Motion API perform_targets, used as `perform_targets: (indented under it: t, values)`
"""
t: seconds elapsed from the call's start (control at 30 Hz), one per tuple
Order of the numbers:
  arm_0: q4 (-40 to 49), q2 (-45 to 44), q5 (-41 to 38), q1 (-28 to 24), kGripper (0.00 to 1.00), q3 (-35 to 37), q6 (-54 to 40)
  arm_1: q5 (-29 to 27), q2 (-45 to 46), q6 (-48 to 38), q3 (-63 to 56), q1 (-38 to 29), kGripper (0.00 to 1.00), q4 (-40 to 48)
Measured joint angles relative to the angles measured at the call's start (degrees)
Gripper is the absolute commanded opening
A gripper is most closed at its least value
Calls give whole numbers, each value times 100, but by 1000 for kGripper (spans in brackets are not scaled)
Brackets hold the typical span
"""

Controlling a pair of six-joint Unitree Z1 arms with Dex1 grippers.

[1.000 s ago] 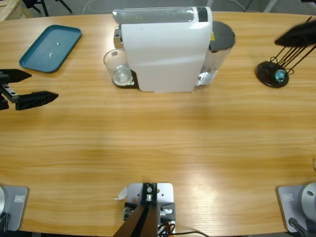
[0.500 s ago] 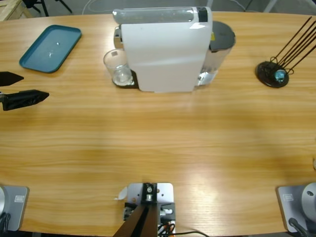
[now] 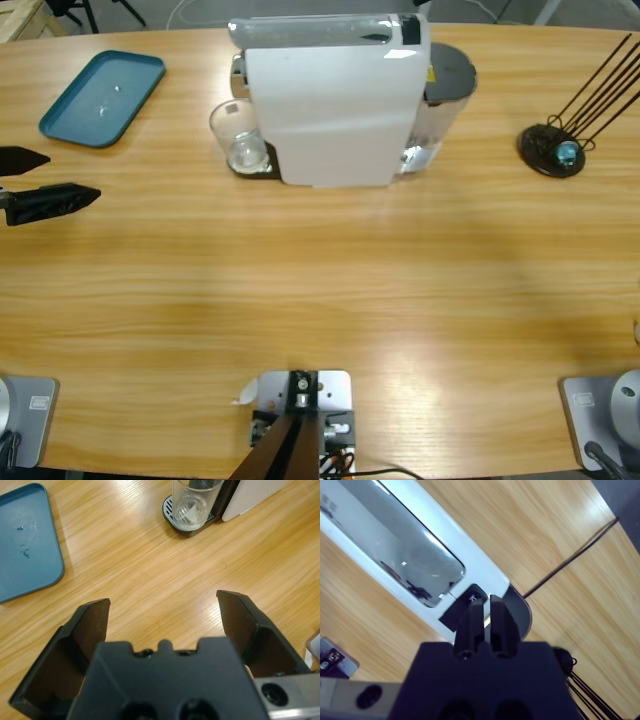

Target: Pour coffee

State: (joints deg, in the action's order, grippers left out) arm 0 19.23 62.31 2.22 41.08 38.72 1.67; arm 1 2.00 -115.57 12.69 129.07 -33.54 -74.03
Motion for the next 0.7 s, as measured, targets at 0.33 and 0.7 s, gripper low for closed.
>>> perform_targets:
  t: [0.33,0.7]
  values:
    - [0,0,-1,0,922,0,0,0,-28,-33,153,-95,0,-182]
    - [0,0,-22,0,922,0,0,0,-176,-33,153,-96,0,-182]
